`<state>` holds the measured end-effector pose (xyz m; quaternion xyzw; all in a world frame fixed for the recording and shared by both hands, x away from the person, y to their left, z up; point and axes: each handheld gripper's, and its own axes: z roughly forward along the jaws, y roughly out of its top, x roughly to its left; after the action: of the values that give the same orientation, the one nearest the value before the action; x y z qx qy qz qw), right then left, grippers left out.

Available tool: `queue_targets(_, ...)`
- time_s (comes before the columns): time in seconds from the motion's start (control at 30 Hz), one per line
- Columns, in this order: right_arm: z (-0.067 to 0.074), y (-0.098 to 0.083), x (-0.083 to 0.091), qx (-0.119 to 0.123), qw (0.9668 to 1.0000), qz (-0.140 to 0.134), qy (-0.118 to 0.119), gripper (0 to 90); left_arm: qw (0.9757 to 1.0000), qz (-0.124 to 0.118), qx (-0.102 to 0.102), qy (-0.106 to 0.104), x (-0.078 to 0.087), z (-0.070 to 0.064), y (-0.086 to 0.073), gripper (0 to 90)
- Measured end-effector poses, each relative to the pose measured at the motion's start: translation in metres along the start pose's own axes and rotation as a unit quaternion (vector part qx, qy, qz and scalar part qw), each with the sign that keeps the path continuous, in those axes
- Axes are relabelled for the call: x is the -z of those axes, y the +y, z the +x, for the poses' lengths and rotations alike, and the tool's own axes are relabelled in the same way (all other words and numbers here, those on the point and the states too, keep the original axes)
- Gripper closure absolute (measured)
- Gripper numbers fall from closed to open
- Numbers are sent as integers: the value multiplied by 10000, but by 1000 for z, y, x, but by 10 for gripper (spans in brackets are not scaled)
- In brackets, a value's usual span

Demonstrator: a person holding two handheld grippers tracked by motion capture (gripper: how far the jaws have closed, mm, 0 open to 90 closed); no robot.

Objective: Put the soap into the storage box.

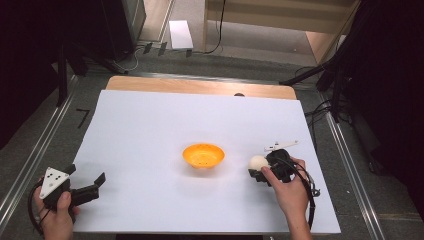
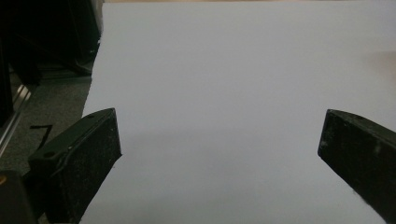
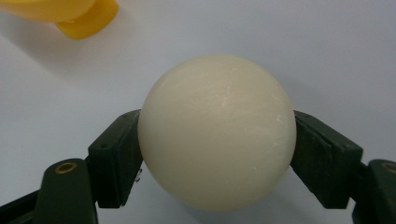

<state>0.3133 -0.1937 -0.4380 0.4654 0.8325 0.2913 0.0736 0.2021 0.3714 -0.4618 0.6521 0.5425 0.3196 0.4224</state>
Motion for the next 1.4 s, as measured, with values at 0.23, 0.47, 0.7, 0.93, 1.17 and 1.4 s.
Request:
queue_targets(0.23, 9, 8, 1, 142, 9999, 23, -18, 235, 10000, 0, 0, -1, 0, 0, 0, 0)
queue_targets(0.47, 16, 16, 3, 234, 9997, 24, -9, 235, 10000, -3, 4, 1, 0, 0, 0, 0)
queue_targets(0.7, 24, 26, 5, 286, 9996, -33, 75, 235, 10000, 0, 13, -5, 0, 0, 0, 0)
queue_targets(0.93, 30, 33, 5, 389, 9992, -14, 91, 235, 10000, -2, 14, -4, 0, 0, 0, 0)
queue_targets(1.17, 38, 43, 7, 481, 9987, -60, 124, 235, 10000, 1, 16, -7, 0, 0, 0, 0)
queue_targets(1.4, 46, 50, 4, 596, 9981, -91, 139, 234, 10000, -5, 13, -13, 0, 0, 0, 0)
